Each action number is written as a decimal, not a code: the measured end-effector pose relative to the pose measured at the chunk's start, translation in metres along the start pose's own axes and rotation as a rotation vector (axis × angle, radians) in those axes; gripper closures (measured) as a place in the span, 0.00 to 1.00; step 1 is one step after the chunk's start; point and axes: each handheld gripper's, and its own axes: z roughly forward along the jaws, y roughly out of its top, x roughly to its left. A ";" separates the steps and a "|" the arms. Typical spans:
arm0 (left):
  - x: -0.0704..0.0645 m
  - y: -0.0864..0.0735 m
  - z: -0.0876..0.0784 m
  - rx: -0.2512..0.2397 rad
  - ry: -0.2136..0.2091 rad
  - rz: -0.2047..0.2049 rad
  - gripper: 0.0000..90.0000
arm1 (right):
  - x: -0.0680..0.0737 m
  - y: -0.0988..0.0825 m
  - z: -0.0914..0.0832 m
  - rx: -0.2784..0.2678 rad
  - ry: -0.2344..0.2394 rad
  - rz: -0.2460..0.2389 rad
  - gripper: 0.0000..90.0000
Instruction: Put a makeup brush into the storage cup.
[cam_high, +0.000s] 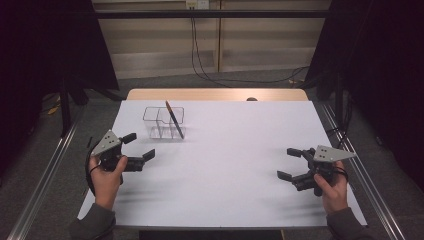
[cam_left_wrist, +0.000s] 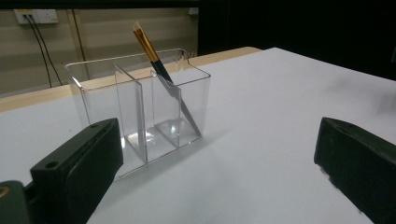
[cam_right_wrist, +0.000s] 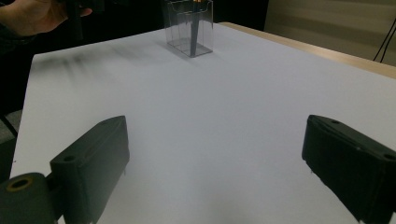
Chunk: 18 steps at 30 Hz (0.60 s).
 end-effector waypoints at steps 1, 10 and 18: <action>0.000 0.000 -0.001 0.004 0.000 0.009 0.01 | 0.000 0.000 0.000 0.000 0.001 0.000 0.08; -0.001 -0.002 -0.005 0.008 -0.004 0.016 0.01 | -0.002 -0.004 -0.008 0.002 -0.008 0.007 0.08; -0.002 -0.006 -0.009 0.015 -0.009 0.014 0.01 | -0.003 -0.007 -0.011 0.001 -0.017 0.016 0.08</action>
